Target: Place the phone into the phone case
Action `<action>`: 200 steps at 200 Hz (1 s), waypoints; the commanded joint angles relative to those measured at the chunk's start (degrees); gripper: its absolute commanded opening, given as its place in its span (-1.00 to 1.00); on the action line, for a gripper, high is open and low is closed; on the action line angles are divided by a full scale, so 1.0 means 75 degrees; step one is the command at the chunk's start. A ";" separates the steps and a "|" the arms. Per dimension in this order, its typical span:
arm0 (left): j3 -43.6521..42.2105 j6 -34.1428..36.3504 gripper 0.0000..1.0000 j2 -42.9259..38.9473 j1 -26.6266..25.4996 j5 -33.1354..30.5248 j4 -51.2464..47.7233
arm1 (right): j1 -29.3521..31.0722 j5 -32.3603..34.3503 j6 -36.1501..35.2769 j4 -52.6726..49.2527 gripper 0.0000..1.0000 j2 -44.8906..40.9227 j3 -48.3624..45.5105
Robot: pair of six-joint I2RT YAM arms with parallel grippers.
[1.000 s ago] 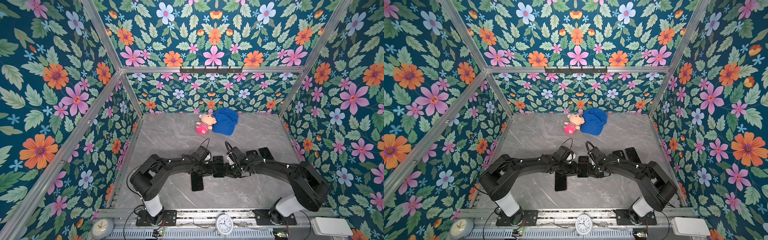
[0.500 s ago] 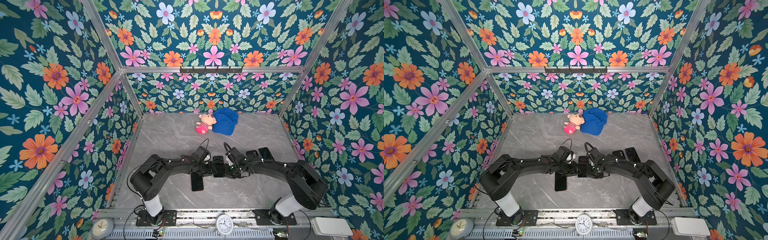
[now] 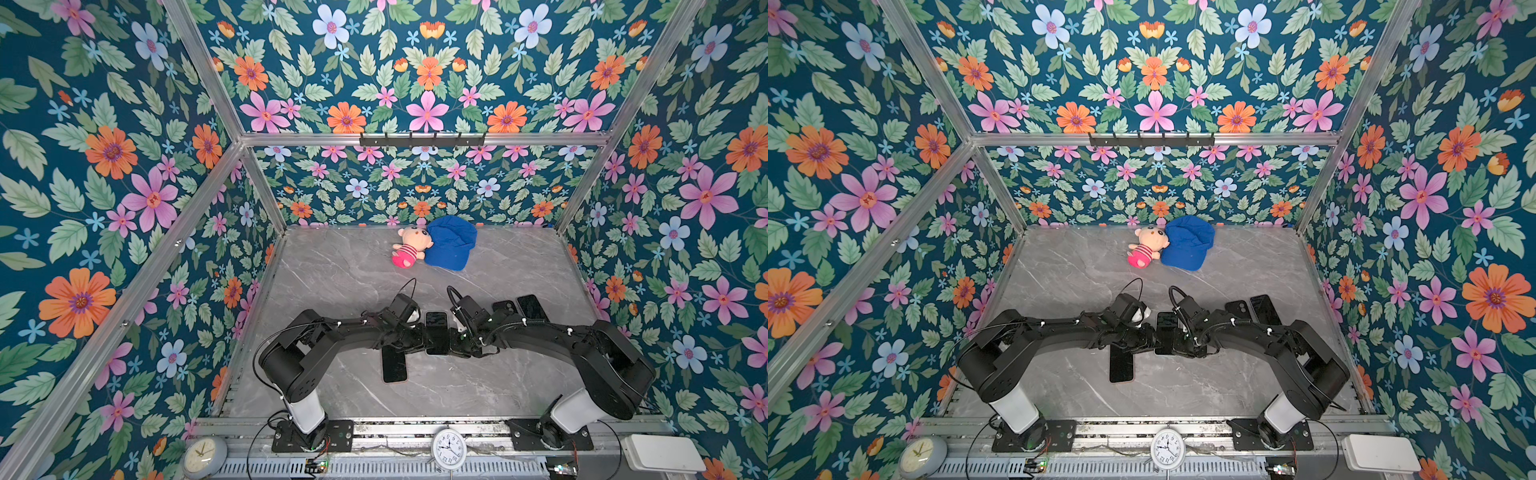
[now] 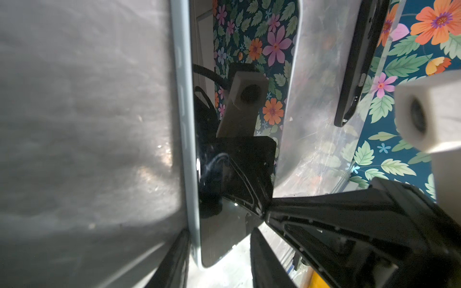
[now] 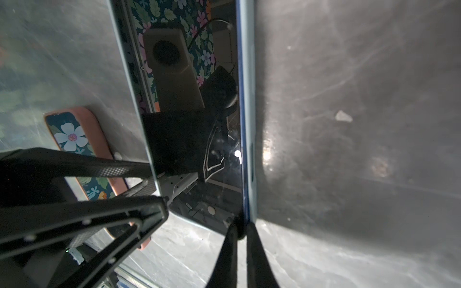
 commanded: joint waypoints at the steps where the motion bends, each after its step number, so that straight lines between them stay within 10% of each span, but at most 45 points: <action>1: -0.0065 0.0011 -0.15 -0.0048 -0.0023 -0.0043 -0.0247 | 0.0053 0.0041 0.0067 0.0030 -0.90 -0.0002 -0.0029; 200: -0.0050 0.0441 -0.01 -0.0429 0.0379 0.0017 -0.0487 | -0.0001 0.0666 -0.0718 -0.1012 -0.39 0.0035 0.0696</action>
